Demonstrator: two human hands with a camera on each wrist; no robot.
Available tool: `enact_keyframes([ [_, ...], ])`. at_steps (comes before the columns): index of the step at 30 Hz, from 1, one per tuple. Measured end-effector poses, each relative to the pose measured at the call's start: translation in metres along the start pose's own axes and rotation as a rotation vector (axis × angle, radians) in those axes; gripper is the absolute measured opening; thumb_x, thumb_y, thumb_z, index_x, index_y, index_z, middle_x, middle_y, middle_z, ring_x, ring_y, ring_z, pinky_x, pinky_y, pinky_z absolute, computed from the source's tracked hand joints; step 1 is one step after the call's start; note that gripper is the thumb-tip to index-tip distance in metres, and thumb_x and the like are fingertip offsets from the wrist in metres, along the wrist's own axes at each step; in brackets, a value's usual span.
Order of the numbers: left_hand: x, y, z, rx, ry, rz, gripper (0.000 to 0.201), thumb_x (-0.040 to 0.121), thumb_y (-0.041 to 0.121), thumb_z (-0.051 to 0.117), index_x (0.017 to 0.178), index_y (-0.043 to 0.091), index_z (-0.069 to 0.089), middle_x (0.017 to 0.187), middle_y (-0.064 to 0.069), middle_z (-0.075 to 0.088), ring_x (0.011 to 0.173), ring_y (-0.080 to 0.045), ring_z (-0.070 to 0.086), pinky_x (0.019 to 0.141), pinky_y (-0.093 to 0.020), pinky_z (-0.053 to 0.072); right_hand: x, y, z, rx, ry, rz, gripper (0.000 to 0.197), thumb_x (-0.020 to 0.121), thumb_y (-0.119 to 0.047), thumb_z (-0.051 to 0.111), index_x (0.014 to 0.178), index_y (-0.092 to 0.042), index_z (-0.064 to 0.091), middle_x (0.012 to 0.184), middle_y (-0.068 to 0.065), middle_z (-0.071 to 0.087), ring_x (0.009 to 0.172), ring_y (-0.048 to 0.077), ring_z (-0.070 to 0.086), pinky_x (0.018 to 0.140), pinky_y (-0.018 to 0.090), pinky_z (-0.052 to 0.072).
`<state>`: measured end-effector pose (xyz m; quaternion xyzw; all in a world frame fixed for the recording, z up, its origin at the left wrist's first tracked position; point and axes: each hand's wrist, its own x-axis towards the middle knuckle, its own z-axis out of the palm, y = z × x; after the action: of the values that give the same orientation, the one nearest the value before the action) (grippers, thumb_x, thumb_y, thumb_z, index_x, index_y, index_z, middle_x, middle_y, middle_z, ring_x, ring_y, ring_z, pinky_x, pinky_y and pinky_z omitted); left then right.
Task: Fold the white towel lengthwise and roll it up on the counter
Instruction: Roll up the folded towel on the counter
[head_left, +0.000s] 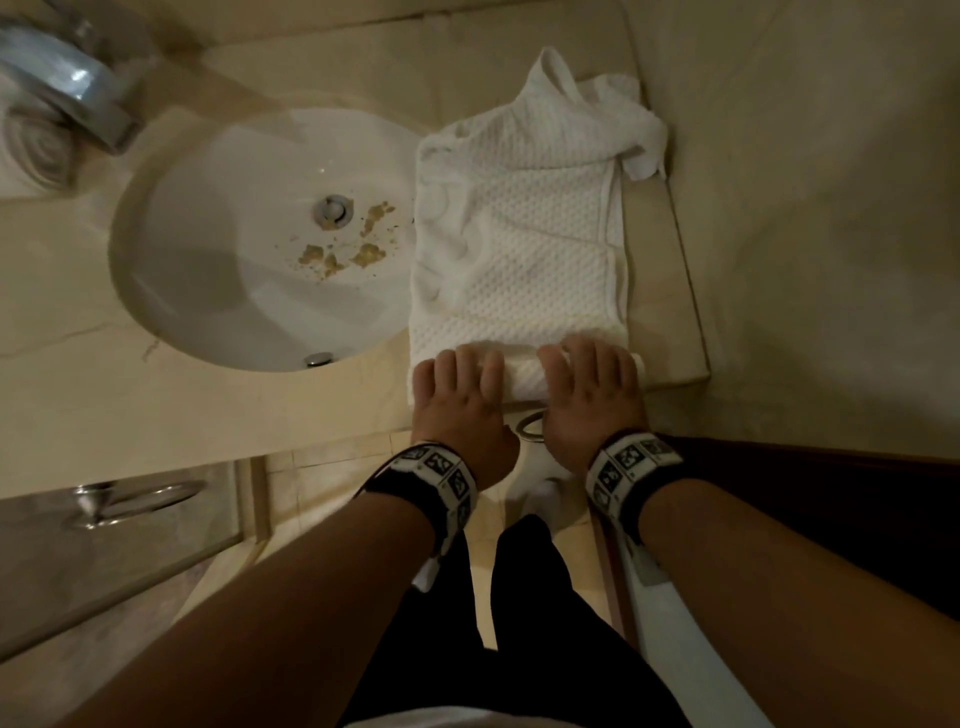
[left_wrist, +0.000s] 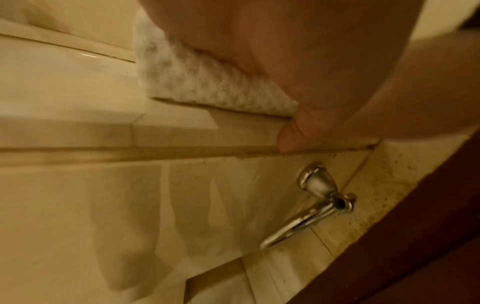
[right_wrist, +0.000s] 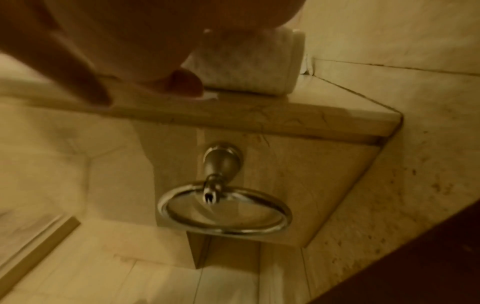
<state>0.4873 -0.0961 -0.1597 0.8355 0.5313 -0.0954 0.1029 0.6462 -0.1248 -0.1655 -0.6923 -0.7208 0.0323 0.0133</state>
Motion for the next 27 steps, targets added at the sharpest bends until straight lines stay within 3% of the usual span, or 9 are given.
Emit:
enact_keyframes([
  [3,0.013,-0.003,-0.011,0.005,-0.006,-0.008,0.077,0.066,0.053,0.059,0.131,0.016,0.040,0.130,-0.007,0.044,0.110,-0.030,0.041,0.098,-0.045,0.030,-0.018,0.000,0.009,0.006,0.096,-0.044,0.064,0.073,-0.024,0.061,0.135,-0.011,0.058,0.132,0.018,0.056,0.119,0.039,0.052,0.109,0.052,0.034],
  [6,0.029,-0.007,-0.021,-0.012,-0.057,-0.021,0.075,0.067,0.065,0.045,0.126,0.020,0.042,0.128,-0.004,0.046,0.110,-0.028,0.042,0.097,-0.045,0.032,-0.002,-0.002,0.007,0.023,-0.036,-0.005,0.072,0.067,-0.029,0.064,0.137,-0.013,0.055,0.134,0.017,0.053,0.124,0.039,0.048,0.112,0.053,0.029],
  [9,0.046,-0.011,-0.028,-0.039,-0.128,-0.046,0.084,0.067,0.077,0.034,0.130,0.022,0.042,0.129,-0.003,0.045,0.115,-0.028,0.041,0.101,-0.046,0.030,0.025,0.002,-0.002,0.016,-0.192,0.001,0.076,0.063,-0.044,0.066,0.131,-0.016,0.051,0.130,0.012,0.051,0.118,0.035,0.046,0.106,0.049,0.030],
  [13,0.042,-0.009,-0.031,0.018,-0.043,-0.015,0.065,0.079,0.057,0.043,0.127,0.015,0.038,0.125,-0.008,0.041,0.110,-0.030,0.038,0.101,-0.045,0.028,0.045,0.006,-0.012,0.039,-0.276,-0.009,0.074,0.067,-0.059,0.048,0.131,-0.021,0.048,0.129,0.005,0.048,0.116,0.028,0.045,0.102,0.043,0.030],
  [15,0.032,-0.003,-0.026,0.026,-0.032,0.011,0.065,0.078,0.049,0.040,0.131,0.012,0.037,0.128,-0.011,0.040,0.112,-0.032,0.038,0.104,-0.047,0.029,0.050,0.006,-0.013,0.046,-0.299,0.012,0.074,0.067,-0.059,0.048,0.132,-0.024,0.044,0.130,0.003,0.046,0.117,0.026,0.043,0.103,0.041,0.029],
  [18,0.027,0.001,-0.022,0.024,-0.074,0.014,0.077,0.073,0.051,0.030,0.138,0.010,0.035,0.134,-0.014,0.037,0.116,-0.034,0.036,0.106,-0.050,0.027,0.052,0.005,-0.011,0.048,-0.287,0.023,0.075,0.064,-0.053,0.057,0.133,-0.025,0.043,0.131,0.003,0.044,0.119,0.026,0.041,0.104,0.040,0.028],
  [22,0.052,-0.002,-0.039,-0.012,-0.081,0.001,0.080,0.064,0.061,0.011,0.124,0.016,0.040,0.121,-0.006,0.043,0.106,-0.029,0.039,0.096,-0.046,0.031,0.035,0.005,-0.003,0.020,-0.197,-0.013,0.077,0.066,-0.044,0.061,0.137,-0.019,0.048,0.139,0.014,0.046,0.124,0.035,0.043,0.110,0.047,0.028],
  [25,0.072,-0.008,-0.045,-0.013,-0.131,0.023,0.087,0.057,0.062,0.007,0.122,0.017,0.043,0.123,-0.008,0.046,0.109,-0.030,0.042,0.095,-0.046,0.034,0.021,0.000,0.005,0.039,-0.088,-0.014,0.090,0.065,-0.035,0.072,0.147,-0.014,0.043,0.143,0.019,0.044,0.131,0.039,0.038,0.115,0.052,0.024],
  [27,0.076,-0.011,-0.044,-0.011,-0.150,0.047,0.084,0.060,0.061,0.007,0.121,0.016,0.043,0.123,-0.009,0.047,0.108,-0.030,0.043,0.093,-0.046,0.035,0.024,-0.006,0.001,0.088,-0.071,0.023,0.088,0.064,-0.036,0.069,0.145,-0.013,0.044,0.143,0.018,0.043,0.132,0.038,0.036,0.116,0.053,0.023],
])
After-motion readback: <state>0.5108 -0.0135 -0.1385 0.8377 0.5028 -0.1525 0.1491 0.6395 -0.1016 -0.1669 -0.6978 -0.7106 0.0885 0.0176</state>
